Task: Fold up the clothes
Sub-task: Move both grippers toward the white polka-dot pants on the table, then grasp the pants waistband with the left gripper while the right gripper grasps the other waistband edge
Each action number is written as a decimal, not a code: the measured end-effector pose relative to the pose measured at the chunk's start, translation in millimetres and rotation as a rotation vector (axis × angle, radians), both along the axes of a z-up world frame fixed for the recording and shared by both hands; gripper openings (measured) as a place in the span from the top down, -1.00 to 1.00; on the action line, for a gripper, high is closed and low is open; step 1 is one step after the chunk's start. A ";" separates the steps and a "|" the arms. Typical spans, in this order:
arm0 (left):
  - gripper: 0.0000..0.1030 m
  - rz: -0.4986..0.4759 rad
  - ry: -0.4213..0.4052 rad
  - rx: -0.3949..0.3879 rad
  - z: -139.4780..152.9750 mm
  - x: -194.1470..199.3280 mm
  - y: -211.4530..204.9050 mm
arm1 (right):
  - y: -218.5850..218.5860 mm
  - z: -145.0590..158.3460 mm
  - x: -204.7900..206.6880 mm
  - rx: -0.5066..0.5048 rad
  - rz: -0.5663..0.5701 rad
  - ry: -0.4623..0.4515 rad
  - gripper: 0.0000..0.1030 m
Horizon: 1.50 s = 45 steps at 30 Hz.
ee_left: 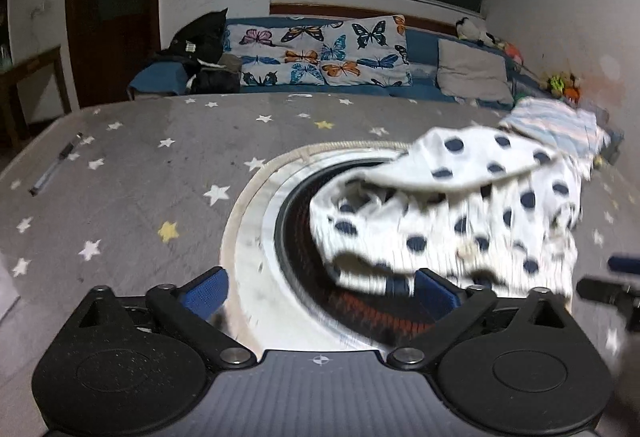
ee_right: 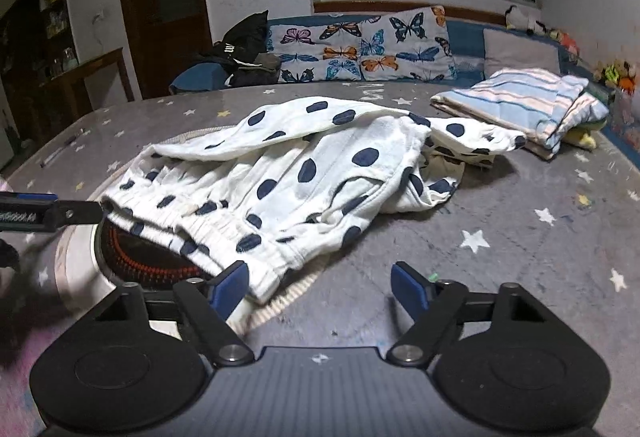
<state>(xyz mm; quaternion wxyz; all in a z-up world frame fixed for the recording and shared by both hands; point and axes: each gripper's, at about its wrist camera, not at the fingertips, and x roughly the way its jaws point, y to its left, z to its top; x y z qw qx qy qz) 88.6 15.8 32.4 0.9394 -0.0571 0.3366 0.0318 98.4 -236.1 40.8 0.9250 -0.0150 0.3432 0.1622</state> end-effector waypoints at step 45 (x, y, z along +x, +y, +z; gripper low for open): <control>0.80 -0.306 0.104 -0.241 23.5 -123.9 -0.6 | -33.8 27.1 -116.9 0.083 0.263 0.143 0.84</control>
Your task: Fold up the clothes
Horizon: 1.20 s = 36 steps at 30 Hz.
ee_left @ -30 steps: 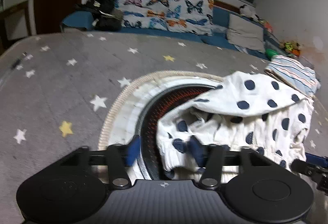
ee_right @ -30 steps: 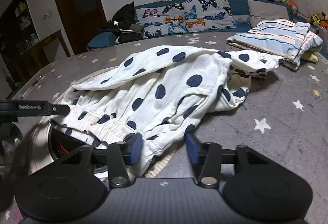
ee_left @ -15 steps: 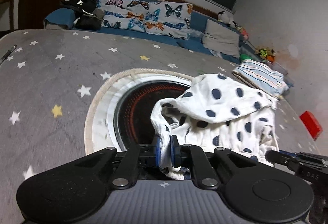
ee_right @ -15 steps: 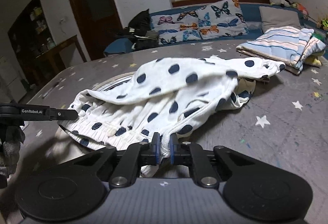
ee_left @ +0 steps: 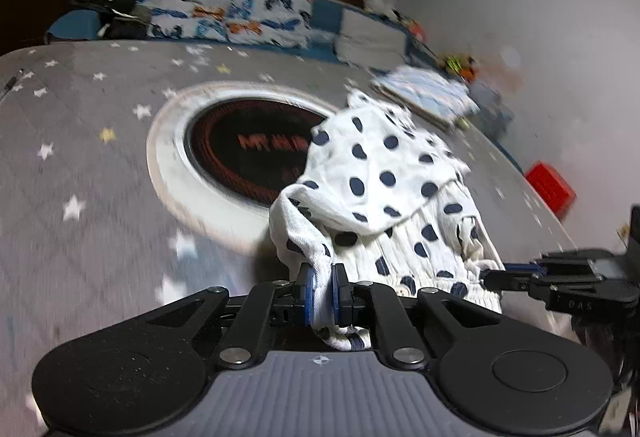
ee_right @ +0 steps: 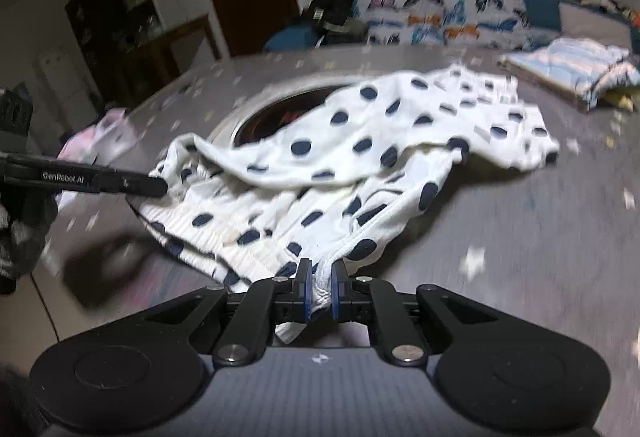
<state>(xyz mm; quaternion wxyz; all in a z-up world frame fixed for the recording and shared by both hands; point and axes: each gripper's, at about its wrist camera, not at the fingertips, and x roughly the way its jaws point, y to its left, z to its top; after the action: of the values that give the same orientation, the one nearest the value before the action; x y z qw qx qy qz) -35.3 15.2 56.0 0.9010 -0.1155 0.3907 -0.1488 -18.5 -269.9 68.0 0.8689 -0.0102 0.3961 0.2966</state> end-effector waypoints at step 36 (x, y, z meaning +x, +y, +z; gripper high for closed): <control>0.12 -0.006 -0.026 0.122 4.8 -28.5 -7.8 | -104.1 -32.5 172.8 -0.027 -0.532 -0.010 0.35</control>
<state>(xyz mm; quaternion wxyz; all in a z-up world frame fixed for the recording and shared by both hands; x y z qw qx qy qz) -63.9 7.4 60.7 0.9109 -0.0574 0.3878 -0.1287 154.3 -374.0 35.5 0.9179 0.0814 0.3847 0.0526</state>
